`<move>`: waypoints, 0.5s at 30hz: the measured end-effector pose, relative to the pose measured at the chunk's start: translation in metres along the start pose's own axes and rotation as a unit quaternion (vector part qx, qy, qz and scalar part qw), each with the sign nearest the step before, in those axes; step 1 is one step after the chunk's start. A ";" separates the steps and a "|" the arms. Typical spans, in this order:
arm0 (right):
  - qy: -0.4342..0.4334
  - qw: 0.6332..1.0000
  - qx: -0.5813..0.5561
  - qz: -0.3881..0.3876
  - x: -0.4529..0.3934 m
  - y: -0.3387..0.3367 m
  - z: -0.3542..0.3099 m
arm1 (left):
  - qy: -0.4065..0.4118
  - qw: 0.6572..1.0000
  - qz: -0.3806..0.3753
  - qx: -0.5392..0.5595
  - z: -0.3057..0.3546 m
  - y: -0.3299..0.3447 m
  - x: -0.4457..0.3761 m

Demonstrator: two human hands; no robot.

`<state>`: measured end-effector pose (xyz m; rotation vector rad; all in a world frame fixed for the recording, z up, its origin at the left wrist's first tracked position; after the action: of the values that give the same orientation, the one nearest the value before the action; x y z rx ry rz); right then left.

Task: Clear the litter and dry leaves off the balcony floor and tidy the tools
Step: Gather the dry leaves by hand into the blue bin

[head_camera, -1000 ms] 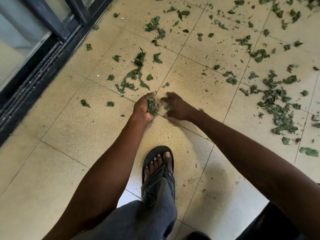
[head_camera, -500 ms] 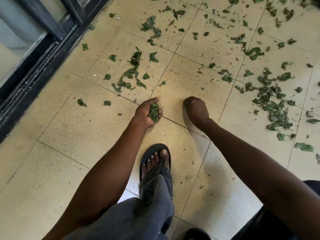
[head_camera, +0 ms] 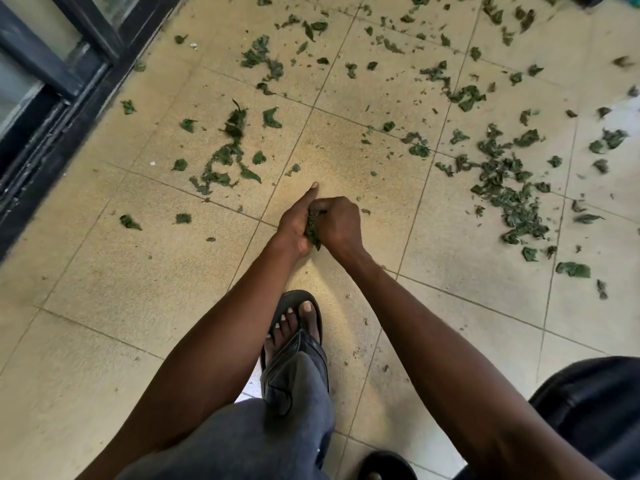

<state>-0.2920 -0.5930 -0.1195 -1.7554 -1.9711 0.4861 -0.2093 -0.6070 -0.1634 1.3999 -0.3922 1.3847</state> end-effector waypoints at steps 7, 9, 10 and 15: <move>0.046 0.994 -0.058 0.075 -0.009 -0.027 0.029 | 0.003 0.999 0.039 -0.028 -0.005 0.014 0.000; 0.048 0.992 -0.101 0.056 -0.009 -0.038 0.039 | -0.004 0.999 0.039 -0.025 -0.001 0.013 -0.001; 0.042 0.994 -0.063 0.079 -0.008 -0.042 0.045 | -0.006 0.999 0.043 -0.015 0.002 0.011 -0.003; 0.100 0.981 0.164 0.022 0.018 -0.018 0.087 | 0.033 0.998 0.054 0.031 0.014 0.017 -0.007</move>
<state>-0.3566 -0.5742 -0.1808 -1.5764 -1.6129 0.5869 -0.2181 -0.6275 -0.1581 1.3968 -0.3882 1.5388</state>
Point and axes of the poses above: each hand's wrist, its own x-axis away from the middle knuckle, its own y-axis out of the palm, z = x × y, the point moved 1 cm from there along -x, towards the middle knuckle, and after that the axes turned 12 degrees about -y, right-handed, at the moved point
